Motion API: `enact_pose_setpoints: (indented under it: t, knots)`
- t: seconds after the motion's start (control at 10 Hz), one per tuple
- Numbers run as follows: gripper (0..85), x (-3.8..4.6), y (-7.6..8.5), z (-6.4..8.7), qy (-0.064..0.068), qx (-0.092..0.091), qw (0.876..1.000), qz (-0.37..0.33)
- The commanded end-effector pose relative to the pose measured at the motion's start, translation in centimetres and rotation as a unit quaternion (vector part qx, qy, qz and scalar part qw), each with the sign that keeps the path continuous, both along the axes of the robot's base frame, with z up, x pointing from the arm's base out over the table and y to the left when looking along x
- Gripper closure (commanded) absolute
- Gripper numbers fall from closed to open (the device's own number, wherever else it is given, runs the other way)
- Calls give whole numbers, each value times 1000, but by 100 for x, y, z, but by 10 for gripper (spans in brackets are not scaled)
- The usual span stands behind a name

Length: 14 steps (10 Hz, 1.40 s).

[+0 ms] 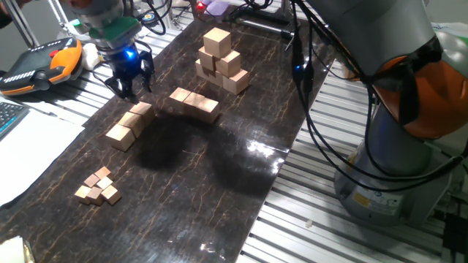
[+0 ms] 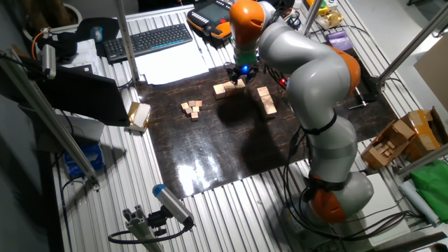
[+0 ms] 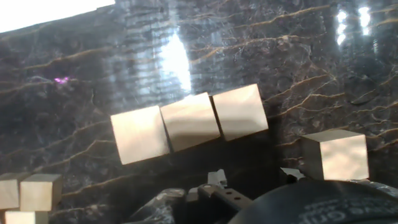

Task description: Stack the blocks into a pyramid shape

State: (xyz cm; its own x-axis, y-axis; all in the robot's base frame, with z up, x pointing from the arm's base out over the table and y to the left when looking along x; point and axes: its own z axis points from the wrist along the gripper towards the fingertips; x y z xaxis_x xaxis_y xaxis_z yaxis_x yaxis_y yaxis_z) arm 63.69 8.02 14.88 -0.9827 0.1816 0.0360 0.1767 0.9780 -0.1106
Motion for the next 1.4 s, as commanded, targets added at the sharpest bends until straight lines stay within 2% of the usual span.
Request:
enact_pose_setpoints:
  t: [0.0,0.2,0.3,0.5,0.7,0.8,1.0,1.2,1.3]
  knots:
    - [370,0,-3,-1,-5,1,1000,-2]
    - [370,0,-3,-1,-4,5,1000,-2]
    - [370,0,-3,-1,-11,9,1000,-2]
    - [343,0,-3,-1,-22,-1,1000,-3]
    - [337,179,-13,-36,-26,1,1000,2]
    - [337,300,-40,-88,-28,-2,1000,12]
    - [333,480,-57,-174,-31,1,999,30]
    - [317,599,6,-237,-34,1,999,34]
    - [287,637,28,-274,-34,9,999,31]
